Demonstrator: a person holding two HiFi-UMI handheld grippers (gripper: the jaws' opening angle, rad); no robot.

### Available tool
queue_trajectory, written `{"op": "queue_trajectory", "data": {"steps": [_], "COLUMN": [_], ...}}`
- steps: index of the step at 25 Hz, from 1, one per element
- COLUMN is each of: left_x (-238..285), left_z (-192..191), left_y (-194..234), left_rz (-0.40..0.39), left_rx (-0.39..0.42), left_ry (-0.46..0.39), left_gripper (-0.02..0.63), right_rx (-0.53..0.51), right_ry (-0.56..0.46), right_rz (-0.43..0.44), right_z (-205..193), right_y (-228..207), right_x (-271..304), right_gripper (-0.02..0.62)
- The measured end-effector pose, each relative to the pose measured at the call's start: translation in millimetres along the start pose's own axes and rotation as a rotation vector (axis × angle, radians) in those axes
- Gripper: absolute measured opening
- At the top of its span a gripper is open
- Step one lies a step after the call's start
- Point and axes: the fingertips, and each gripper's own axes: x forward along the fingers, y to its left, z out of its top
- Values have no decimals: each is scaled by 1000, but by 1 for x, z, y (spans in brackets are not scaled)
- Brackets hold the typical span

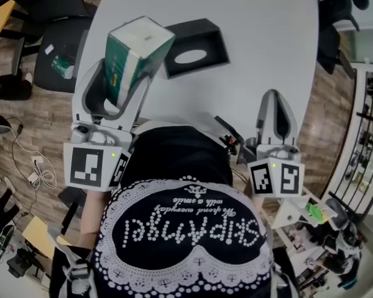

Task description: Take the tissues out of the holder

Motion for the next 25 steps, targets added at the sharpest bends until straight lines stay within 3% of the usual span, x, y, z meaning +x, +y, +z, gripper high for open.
{"op": "queue_trajectory", "data": {"steps": [25], "left_x": [-3], "left_z": [-2], "left_y": [1], "left_rz": [6], "left_rx": [-3], "left_ry": [6], "left_gripper": [331], "right_rx": [-15], "right_ry": [7], "right_rz": [15], "right_z": [-2], "right_y": [6], "right_x": [0], "right_gripper": [35]}}
